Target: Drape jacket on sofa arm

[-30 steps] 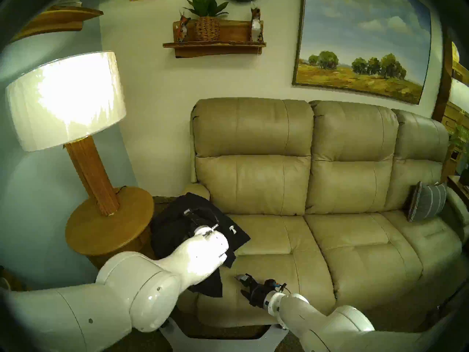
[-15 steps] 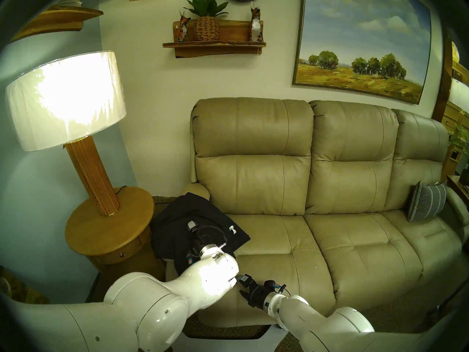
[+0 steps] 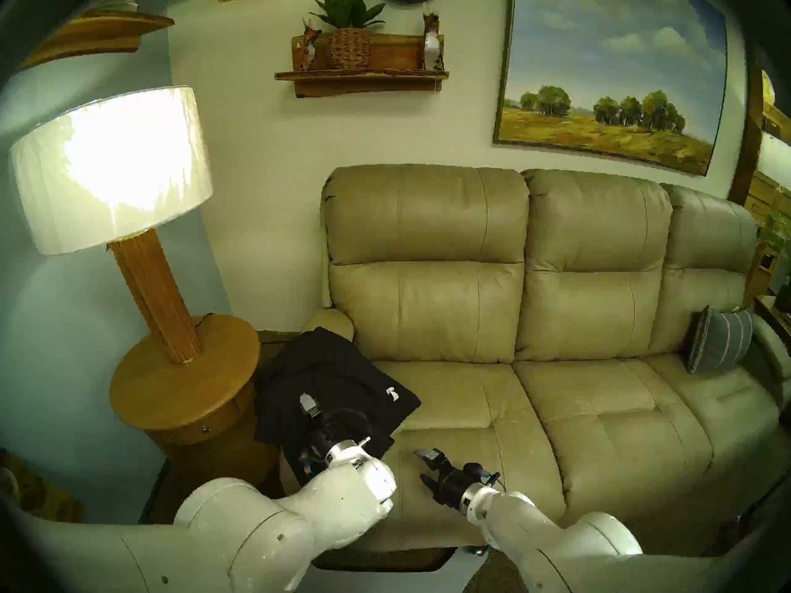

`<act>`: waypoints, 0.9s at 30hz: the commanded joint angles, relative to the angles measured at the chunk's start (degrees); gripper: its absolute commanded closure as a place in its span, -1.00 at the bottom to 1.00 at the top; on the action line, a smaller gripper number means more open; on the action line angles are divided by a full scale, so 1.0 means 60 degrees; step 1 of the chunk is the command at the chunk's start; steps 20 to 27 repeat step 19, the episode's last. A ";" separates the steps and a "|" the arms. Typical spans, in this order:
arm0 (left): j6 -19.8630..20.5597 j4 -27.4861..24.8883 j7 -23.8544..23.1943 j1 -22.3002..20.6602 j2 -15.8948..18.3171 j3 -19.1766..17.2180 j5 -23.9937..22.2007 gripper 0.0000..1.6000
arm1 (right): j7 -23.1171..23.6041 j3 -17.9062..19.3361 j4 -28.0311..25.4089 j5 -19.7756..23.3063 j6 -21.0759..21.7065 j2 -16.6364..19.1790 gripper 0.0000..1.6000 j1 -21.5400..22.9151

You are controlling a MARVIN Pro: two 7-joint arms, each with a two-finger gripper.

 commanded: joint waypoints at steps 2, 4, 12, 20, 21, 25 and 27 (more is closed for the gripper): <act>0.0217 -0.0060 -0.0917 0.0030 0.0044 -0.0120 -0.0040 -1.00 | 0.0579 0.0178 -0.0349 0.0181 0.0285 0.0049 -1.00 0.0231; 0.0307 -0.0060 -0.1114 0.0043 0.0051 -0.0170 -0.0076 -1.00 | 0.0673 0.0177 -0.0394 0.0172 0.0400 0.0060 -1.00 0.0198; 0.0639 -0.0060 -0.1737 0.0083 0.0072 -0.0328 -0.0177 -1.00 | 0.0976 0.0221 -0.0509 0.0168 0.0691 0.0129 -1.00 0.0126; 0.0844 -0.0060 -0.2113 0.0093 0.0089 -0.0422 -0.0241 -1.00 | 0.1152 0.0228 -0.0568 0.0150 0.0874 0.0172 -1.00 0.0088; 0.0844 -0.0060 -0.2113 0.0093 0.0089 -0.0422 -0.0241 -1.00 | 0.1152 0.0228 -0.0568 0.0150 0.0874 0.0172 -1.00 0.0088; 0.0844 -0.0060 -0.2113 0.0093 0.0089 -0.0422 -0.0241 -1.00 | 0.1152 0.0228 -0.0568 0.0150 0.0874 0.0172 -1.00 0.0088; 0.0844 -0.0060 -0.2113 0.0093 0.0089 -0.0422 -0.0241 -1.00 | 0.1152 0.0228 -0.0568 0.0150 0.0874 0.0172 -1.00 0.0088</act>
